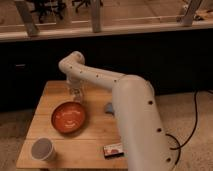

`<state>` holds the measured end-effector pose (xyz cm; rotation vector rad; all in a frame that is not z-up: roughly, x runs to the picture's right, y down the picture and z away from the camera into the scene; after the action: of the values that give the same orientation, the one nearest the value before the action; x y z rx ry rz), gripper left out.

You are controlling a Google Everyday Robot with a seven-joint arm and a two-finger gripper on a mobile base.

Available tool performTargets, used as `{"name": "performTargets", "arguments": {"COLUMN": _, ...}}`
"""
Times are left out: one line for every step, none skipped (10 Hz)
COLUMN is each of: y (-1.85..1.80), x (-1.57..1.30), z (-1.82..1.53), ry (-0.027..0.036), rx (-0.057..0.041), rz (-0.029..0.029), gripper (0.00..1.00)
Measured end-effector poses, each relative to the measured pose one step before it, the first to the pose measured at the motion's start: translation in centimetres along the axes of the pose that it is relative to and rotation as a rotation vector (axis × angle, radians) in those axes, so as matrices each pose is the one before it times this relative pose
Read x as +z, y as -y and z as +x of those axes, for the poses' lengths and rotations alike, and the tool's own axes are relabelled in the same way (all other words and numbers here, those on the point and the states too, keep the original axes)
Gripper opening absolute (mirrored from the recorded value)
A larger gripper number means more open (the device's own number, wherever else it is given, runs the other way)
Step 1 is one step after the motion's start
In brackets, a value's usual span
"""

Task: Place the bottle in the ceramic bowl

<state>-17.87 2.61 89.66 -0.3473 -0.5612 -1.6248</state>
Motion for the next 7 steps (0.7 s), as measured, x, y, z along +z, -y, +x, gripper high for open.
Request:
{"name": "performTargets", "arguments": {"y": 0.113, "x": -0.156, "z": -0.671, "ry": 0.00356, "rx": 0.00070, "rz": -0.00271, "gripper": 0.00}}
{"name": "performTargets", "arguments": {"y": 0.094, "x": -0.099, "z": -0.821, "ry": 0.00498, "rx": 0.00012, "rz": -0.00366, "gripper": 0.00}}
{"name": "performTargets", "arguments": {"y": 0.061, "x": -0.015, "z": -0.626, "ry": 0.00501, "rx": -0.00082, "rz": -0.00249, "gripper": 0.00}}
{"name": "performTargets", "arguments": {"y": 0.058, "x": -0.081, "z": -0.475, "ry": 0.00226, "rx": -0.00256, "rz": -0.00389, "gripper": 0.00}}
{"name": "performTargets", "arguments": {"y": 0.415, "x": -0.113, "z": -0.712, "ry": 0.00420, "rx": -0.00596, "rz": -0.00186, "gripper": 0.00}}
{"name": "performTargets", "arguments": {"y": 0.326, "x": -0.187, "z": -0.440, "ry": 0.00093, "rx": -0.00403, "rz": 0.00124, "gripper": 0.00}}
{"name": "performTargets", "arguments": {"y": 0.146, "x": -0.048, "z": -0.572, "ry": 0.00224, "rx": -0.00445, "rz": -0.00102, "gripper": 0.00}}
